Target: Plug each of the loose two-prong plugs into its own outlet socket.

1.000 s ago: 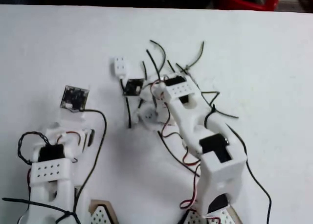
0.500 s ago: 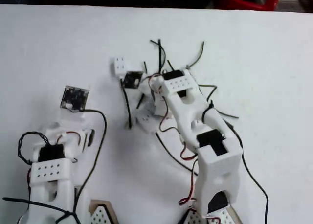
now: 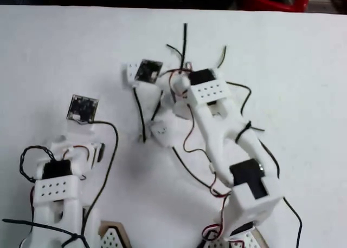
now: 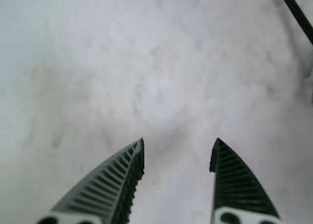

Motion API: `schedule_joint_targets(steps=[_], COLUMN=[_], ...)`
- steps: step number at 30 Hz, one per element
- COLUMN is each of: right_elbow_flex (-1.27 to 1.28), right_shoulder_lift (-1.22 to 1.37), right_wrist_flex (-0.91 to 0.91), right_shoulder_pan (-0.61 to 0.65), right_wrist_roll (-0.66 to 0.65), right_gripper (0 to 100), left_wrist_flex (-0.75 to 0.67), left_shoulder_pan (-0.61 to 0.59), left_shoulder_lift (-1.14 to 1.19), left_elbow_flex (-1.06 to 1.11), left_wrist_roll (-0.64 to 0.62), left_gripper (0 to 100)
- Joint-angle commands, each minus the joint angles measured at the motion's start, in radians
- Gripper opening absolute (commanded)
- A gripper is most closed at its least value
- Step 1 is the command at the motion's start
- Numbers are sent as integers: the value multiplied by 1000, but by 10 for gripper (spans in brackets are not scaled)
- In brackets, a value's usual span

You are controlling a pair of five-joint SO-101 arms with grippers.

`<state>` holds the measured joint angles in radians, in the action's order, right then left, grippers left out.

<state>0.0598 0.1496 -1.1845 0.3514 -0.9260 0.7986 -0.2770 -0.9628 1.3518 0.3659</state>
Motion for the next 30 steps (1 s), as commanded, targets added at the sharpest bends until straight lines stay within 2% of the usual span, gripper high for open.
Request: schedule_joint_targets(steps=[1, 4, 12, 18, 26, 30], right_elbow_flex=[-86, -172, -417, -635, -1051, -1261], right_shoulder_lift=[-88, -77, 119, 383, 774, 915], right_wrist_flex=[-7, -7, -5, -5, 30, -38], right_shoulder_pan=[-77, -162, -348, -404, -440, -441], right_wrist_roll=[29, 78, 69, -15, -15, -9], right_gripper=[19, 19, 19, 19, 19, 33], left_wrist_flex=[-21, -21, -21, -21, -23, -25], left_shoulder_pan=[-5, -5, -5, -5, -5, -5], left_shoulder_lift=[-15, -15, -15, -15, -15, -15], left_elbow_flex=[-3, -3, -3, -3, -2, -2], left_wrist_roll=[12, 12, 12, 12, 12, 12], left_gripper=[229, 229, 229, 229, 229, 229])
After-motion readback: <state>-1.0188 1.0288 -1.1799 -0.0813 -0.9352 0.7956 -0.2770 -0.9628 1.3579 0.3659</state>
